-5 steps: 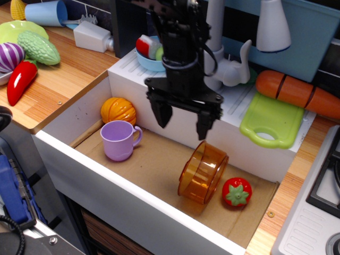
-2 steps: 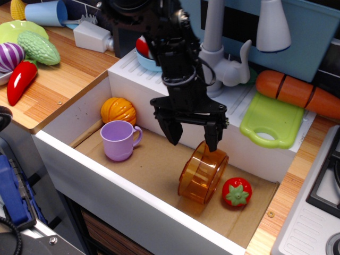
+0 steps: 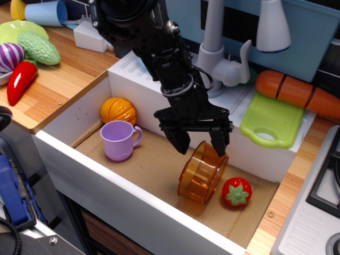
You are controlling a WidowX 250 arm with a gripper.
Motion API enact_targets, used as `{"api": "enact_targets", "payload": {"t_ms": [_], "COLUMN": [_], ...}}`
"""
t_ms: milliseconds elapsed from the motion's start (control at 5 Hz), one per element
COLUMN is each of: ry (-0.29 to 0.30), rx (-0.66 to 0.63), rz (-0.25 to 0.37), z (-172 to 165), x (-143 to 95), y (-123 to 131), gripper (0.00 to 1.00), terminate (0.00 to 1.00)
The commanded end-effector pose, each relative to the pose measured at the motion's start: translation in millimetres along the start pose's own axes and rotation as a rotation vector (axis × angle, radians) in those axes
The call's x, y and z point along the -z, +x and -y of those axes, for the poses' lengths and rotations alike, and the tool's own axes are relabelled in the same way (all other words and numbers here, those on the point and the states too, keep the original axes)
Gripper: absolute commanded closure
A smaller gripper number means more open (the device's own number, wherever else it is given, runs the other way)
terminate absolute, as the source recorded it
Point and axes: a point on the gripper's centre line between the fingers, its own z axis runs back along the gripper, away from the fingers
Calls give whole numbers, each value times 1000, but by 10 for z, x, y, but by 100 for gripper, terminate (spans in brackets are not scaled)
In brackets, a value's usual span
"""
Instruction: Flip orange pot upright in sink
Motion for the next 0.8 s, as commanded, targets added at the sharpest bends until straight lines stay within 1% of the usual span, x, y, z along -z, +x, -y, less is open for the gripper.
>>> {"api": "enact_targets", "payload": {"t_ms": [0, 200, 400, 600], "ry": [-68, -85, -70, -7], "rx": [-24, -53, -53, -29], "rz": [42, 51, 44, 19], "z": [91, 207, 244, 248], "x": [50, 111, 107, 32], "y": [64, 85, 66, 58], "gripper": [0, 100, 100, 100], "terminate": [0, 0, 0, 0]}}
